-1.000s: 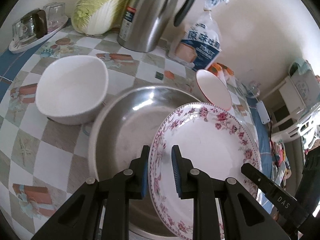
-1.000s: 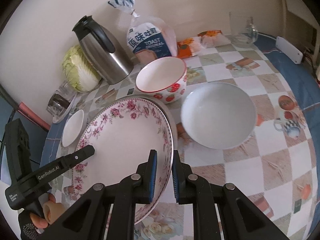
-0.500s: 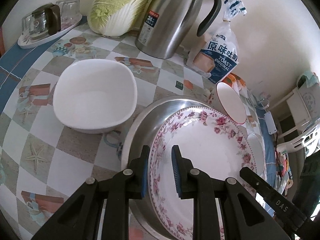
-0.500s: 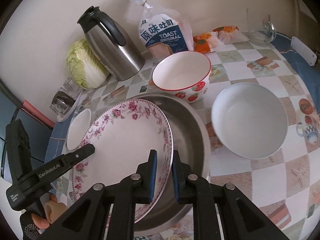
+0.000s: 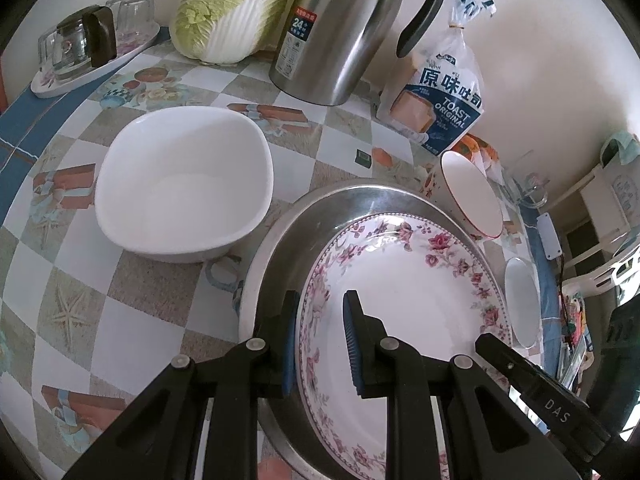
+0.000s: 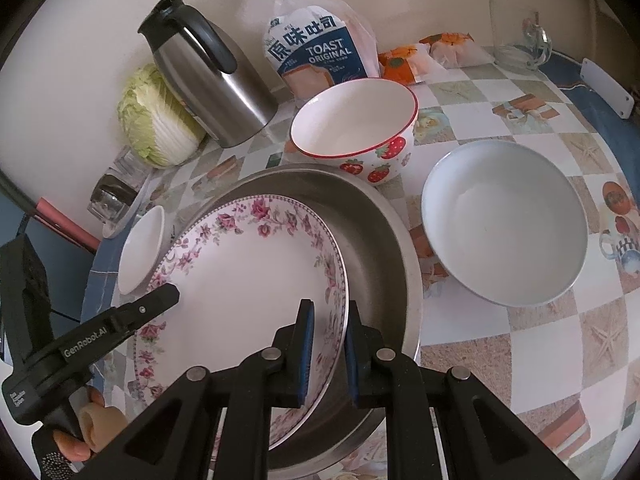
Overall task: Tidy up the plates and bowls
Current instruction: 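Carry the pink-rose plate over the steel basin with both grippers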
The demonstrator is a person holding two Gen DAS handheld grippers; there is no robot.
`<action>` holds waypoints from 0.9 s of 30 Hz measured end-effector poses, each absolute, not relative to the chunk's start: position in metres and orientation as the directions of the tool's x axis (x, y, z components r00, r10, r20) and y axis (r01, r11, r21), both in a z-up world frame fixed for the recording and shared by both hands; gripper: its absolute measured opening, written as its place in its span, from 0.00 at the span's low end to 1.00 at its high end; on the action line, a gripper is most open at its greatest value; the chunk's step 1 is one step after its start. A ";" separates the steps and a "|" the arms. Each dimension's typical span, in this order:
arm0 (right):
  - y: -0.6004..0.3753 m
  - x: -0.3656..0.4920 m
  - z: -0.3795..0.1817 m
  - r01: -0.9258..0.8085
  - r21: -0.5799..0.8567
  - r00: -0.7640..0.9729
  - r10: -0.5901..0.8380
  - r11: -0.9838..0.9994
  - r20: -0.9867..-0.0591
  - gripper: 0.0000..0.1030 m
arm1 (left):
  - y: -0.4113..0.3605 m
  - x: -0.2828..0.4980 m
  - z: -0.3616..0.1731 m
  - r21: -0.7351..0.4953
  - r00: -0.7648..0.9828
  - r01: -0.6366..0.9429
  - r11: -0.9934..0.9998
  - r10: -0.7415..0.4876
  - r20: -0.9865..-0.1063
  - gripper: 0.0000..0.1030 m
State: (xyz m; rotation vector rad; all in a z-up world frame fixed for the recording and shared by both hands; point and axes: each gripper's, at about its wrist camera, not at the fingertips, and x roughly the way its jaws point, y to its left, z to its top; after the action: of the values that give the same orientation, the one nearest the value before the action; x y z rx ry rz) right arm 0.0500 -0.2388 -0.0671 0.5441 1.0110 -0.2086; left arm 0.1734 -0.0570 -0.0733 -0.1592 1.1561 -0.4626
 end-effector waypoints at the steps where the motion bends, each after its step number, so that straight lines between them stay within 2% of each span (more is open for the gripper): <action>1: -0.239 0.050 -0.068 0.411 0.333 0.524 0.079 0.849 -0.848 0.15 | -0.058 0.174 -0.074 -0.353 0.319 0.272 0.895 -0.429 -0.845 0.22; 27: -0.236 0.056 -0.069 0.428 0.262 0.489 0.023 0.865 -0.872 0.15 | -0.075 0.174 -0.082 -0.244 0.328 0.305 0.920 -0.342 -0.880 0.22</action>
State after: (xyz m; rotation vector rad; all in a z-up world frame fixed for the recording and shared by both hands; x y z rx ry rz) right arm 0.0564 -0.2360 -0.0690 0.4867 1.0400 -0.2583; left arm 0.1745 -0.0749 -0.0816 -0.0361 1.1617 -0.4241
